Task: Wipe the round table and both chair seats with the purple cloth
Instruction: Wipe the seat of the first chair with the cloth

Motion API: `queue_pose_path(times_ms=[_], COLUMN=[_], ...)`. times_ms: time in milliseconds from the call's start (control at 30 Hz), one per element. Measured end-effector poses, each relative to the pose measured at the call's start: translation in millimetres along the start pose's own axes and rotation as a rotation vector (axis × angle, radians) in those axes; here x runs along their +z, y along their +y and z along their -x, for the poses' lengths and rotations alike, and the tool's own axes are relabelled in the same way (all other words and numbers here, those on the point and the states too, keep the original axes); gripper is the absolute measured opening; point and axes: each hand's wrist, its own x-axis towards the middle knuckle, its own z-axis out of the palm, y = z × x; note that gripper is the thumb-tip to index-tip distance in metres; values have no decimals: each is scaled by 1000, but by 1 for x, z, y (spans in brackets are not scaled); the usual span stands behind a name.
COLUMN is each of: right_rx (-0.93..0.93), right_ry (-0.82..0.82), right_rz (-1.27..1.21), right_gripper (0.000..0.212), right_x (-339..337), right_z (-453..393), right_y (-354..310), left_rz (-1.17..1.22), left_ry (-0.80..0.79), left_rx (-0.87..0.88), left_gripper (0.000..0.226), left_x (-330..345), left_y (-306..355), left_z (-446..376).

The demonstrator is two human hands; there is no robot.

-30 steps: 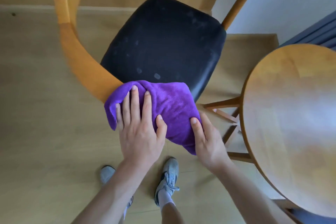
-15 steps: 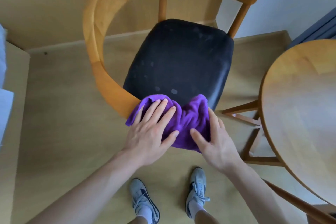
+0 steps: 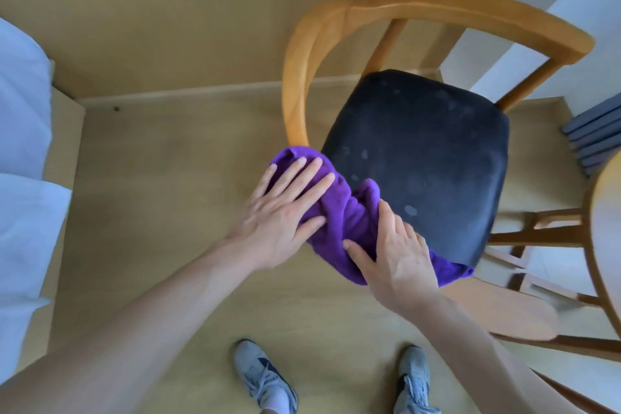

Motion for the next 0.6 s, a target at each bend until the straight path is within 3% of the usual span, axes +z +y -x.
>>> queue_pose_path(times_ms=[200,333,433,500,600], right_rx=[128,88,-64,-118,-120], right_ry=[133,166,158,162,106], right_rz=[-178,-520,-798,-844,-1013], right_gripper=[70,55,66,81,78], right_x=[26,18,0,-9,-13], right_z=[-76,-121,-154,-170,-187], right_y=[-91,-105,-107,-107,-103], left_rz=[132,301,557,701,947], left_ry=[36,101,141,168,185], left_rx=[-66,-45,-35,-54,-124], left_gripper=[65,66,64,64,64], left_x=[-20,-31,-36,-38,-42], left_y=[-58,-77,-92,-96,-97], left_z=[-44,-81,-109,-124,-143])
